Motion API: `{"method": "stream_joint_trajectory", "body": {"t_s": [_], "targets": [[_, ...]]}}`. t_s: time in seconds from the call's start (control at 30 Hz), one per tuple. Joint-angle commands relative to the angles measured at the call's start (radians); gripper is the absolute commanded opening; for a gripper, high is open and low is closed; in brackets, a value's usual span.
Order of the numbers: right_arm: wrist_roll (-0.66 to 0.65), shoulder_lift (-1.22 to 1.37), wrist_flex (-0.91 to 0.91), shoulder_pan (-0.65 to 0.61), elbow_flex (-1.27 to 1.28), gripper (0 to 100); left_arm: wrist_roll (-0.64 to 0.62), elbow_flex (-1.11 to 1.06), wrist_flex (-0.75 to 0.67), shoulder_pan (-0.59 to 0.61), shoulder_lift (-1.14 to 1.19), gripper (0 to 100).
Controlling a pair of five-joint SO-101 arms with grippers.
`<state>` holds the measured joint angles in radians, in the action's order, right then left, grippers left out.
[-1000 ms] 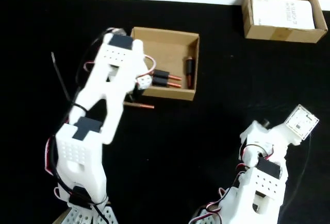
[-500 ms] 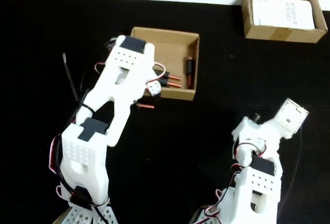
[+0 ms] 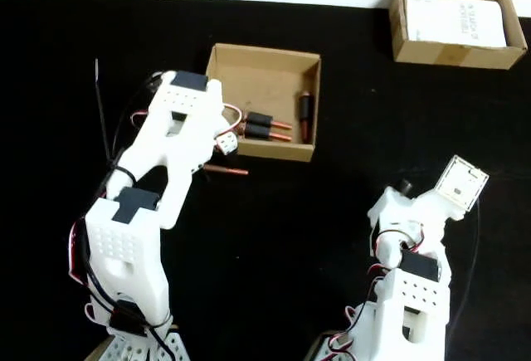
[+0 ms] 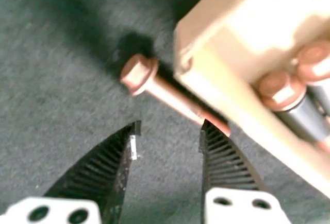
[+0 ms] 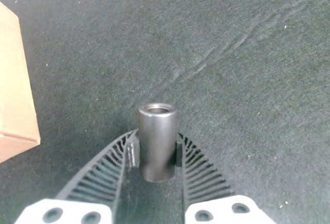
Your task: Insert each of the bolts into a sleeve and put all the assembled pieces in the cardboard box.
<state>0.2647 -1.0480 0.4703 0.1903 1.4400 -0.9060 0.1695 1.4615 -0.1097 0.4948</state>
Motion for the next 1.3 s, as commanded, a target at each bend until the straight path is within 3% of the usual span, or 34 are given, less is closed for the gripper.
{"method": "stream_joint_trajectory", "body": {"t_s": [0.0, 0.2, 0.37, 0.67, 1.0, 1.2, 1.27], "targets": [[0.002, -0.024, -0.018, -0.008, -0.048, 0.6, -0.002, -0.015, -0.055, 0.007, -0.008, 19], [0.002, -0.022, -0.019, -0.008, -0.048, 0.6, 0.0, -0.051, -0.16, 0.031, 0.036, 19], [0.002, -0.022, -0.022, -0.008, -0.048, 0.6, -0.006, 0.033, -0.146, 0.102, 0.171, 18], [0.002, 0.024, -0.036, -0.008, -0.05, 0.6, -0.005, 0.288, 0.029, 0.199, 0.329, 1], [0.009, 0.036, -0.058, -0.012, -0.05, 0.6, 0.0, 0.407, 0.147, 0.176, 0.401, 1], [0.011, 0.035, -0.001, -0.125, -0.143, 0.6, 0.002, 0.572, 0.27, 0.125, 0.397, 1], [0.011, 0.035, 0.074, -0.162, -0.245, 0.6, 0.058, 0.673, 0.299, 0.114, 0.395, 1]]}}
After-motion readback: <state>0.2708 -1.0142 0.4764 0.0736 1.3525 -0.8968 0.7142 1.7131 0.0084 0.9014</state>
